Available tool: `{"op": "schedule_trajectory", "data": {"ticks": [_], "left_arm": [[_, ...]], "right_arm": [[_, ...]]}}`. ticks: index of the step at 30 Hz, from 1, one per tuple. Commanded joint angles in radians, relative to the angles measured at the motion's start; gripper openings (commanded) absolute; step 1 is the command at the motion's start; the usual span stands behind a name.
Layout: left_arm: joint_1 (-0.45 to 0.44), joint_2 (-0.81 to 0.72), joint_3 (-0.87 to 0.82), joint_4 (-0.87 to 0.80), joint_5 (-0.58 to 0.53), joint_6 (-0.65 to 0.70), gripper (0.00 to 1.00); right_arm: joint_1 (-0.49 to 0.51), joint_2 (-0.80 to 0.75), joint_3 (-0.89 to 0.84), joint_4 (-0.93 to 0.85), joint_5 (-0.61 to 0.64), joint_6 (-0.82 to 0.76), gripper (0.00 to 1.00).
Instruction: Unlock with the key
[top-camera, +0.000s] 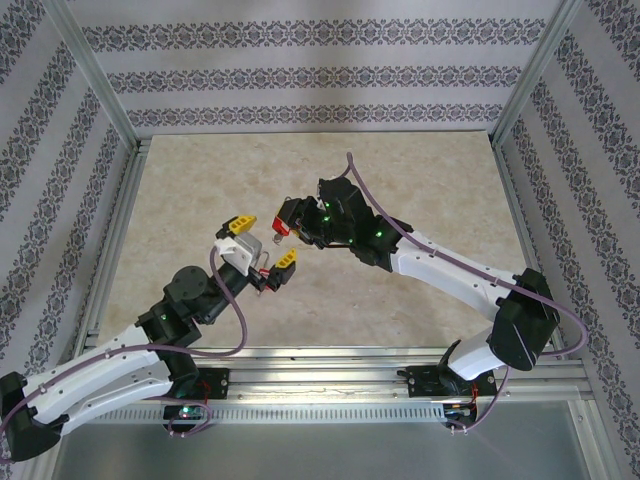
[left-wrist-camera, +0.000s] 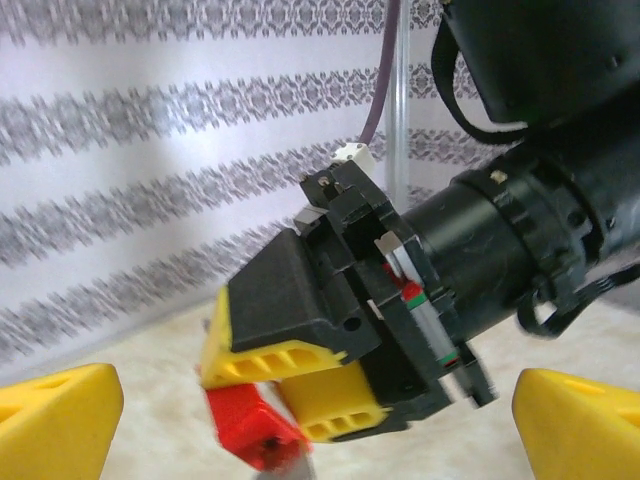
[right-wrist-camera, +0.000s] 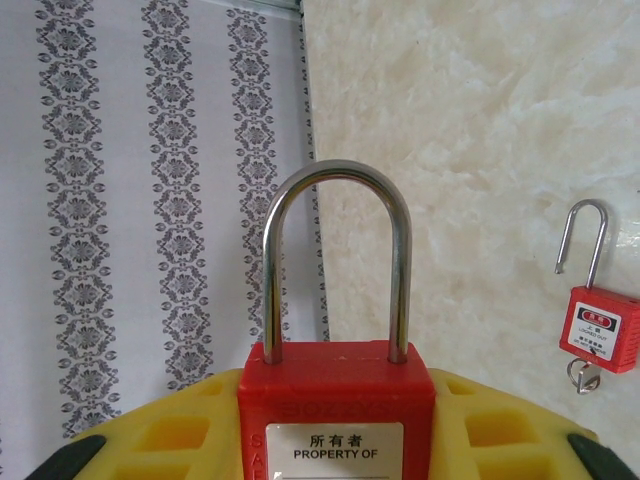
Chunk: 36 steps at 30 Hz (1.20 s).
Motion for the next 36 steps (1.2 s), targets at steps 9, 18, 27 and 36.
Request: {"op": "schedule_trajectory", "data": {"ticks": [9,18,27,36], "left_arm": [[0.166,0.043,-0.008,-0.131,0.244,-0.834,0.87],[0.172,0.144,-0.014,-0.024,0.263,-0.899,0.77],[0.187,0.147,0.009,-0.030,0.217,-0.860,0.69],[0.193,0.205,0.017,-0.017,0.226,-0.831,0.59]], "right_arm": [[0.003,-0.011,-0.005,0.005,0.003,-0.036,0.01],[0.009,-0.022,-0.013,0.007,0.017,-0.034,0.00],[0.021,-0.026,-0.023,0.013,0.025,-0.030,0.00],[0.038,-0.019,-0.014,0.019,0.028,-0.022,0.00]]}}
